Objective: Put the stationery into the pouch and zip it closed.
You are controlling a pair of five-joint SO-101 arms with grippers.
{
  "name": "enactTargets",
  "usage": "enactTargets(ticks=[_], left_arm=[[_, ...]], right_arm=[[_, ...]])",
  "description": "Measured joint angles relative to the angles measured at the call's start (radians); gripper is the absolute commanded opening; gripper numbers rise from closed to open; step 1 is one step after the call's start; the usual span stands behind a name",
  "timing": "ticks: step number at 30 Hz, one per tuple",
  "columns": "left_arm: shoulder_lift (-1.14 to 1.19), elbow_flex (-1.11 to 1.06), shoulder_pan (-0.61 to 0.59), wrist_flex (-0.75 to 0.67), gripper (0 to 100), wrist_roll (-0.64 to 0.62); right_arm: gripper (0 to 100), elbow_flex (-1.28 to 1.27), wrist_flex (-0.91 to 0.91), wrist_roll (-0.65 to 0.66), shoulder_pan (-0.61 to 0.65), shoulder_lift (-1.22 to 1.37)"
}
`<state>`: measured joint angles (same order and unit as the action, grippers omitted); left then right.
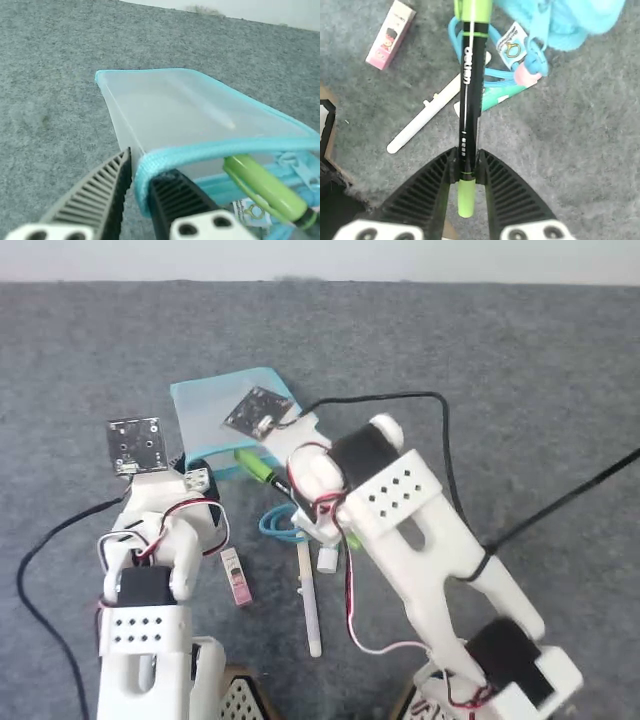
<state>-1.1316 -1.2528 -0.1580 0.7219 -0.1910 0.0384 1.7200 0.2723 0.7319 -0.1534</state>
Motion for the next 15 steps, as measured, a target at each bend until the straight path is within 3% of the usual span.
enactTargets(ticks=[15], left_arm=[[0.000, 0.000, 0.000, 0.000, 1, 0.005]], right_arm=[[0.7, 0.270, 0.023, -0.011, -0.008, 0.284]])
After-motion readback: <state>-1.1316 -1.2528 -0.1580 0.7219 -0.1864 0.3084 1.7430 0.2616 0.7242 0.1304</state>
